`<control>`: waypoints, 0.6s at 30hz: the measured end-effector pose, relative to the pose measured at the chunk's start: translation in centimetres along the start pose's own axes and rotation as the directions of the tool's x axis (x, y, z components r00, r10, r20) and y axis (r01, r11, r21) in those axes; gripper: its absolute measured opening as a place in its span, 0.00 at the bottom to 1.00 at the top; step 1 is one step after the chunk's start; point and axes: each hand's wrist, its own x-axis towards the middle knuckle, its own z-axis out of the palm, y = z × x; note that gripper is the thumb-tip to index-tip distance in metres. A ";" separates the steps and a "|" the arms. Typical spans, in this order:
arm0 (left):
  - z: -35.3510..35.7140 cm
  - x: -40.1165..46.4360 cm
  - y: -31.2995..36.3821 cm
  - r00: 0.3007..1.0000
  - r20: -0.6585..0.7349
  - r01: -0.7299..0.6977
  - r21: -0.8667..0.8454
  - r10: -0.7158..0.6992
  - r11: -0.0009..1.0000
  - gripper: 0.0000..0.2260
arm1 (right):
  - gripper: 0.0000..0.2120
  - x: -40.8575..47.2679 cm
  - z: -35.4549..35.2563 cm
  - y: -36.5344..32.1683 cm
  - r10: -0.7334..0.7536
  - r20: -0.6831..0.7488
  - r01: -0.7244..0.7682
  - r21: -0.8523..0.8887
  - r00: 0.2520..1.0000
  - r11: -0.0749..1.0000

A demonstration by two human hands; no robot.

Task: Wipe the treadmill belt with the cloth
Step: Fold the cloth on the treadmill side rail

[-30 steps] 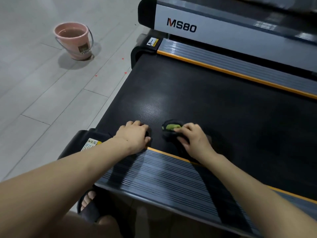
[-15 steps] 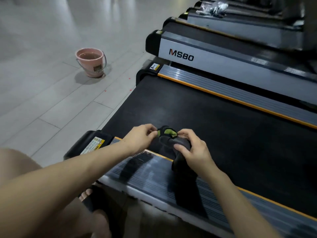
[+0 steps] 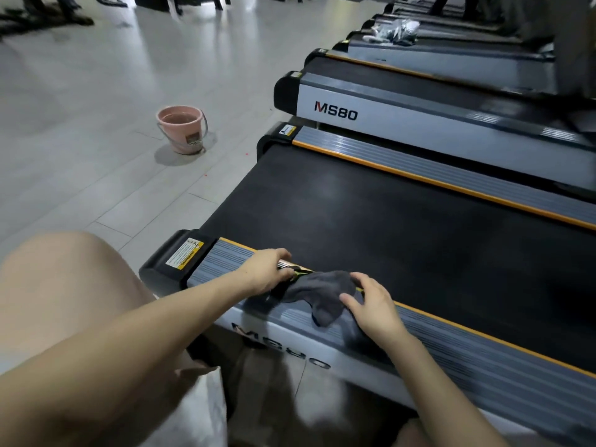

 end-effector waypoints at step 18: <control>2.3 -0.4 -0.9 0.982 0.040 -0.184 -0.005 0.184 0.983 0.14 | 0.05 0.0 0.9 -1.0 0.138 -0.035 -0.128 0.202 0.990 0.971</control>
